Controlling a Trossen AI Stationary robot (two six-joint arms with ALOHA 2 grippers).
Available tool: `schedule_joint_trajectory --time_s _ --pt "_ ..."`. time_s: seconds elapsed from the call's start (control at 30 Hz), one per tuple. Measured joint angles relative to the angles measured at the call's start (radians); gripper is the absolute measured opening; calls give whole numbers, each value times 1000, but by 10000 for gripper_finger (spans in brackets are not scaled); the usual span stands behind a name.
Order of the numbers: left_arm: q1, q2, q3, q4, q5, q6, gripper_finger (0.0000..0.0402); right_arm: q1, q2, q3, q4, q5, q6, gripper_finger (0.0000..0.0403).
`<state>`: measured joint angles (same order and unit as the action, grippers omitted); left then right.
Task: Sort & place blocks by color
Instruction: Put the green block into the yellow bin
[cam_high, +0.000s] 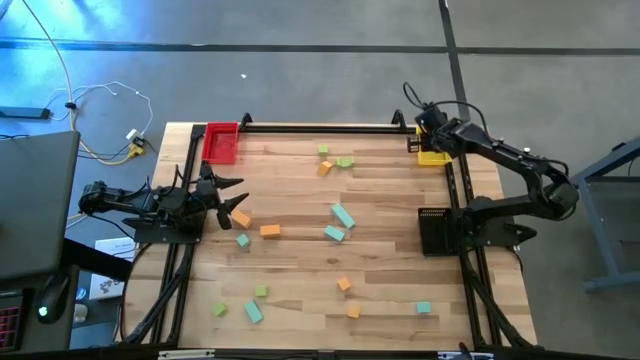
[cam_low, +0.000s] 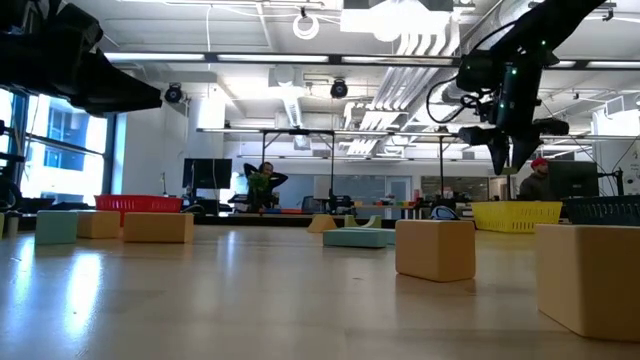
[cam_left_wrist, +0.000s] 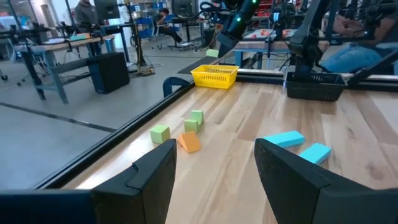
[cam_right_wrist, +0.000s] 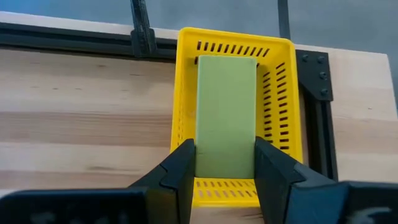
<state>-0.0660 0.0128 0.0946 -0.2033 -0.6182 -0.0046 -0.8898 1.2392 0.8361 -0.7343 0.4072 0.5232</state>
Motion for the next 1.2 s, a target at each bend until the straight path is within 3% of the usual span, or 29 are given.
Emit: schedule_joint_trajectory --time_s 0.7,1.2 --pt "0 0 0 -2 0 0 204 16 186 -21 28 97 52 110" --pt "0 0 0 -2 0 -1 204 -9 228 -20 62 51 3 127"
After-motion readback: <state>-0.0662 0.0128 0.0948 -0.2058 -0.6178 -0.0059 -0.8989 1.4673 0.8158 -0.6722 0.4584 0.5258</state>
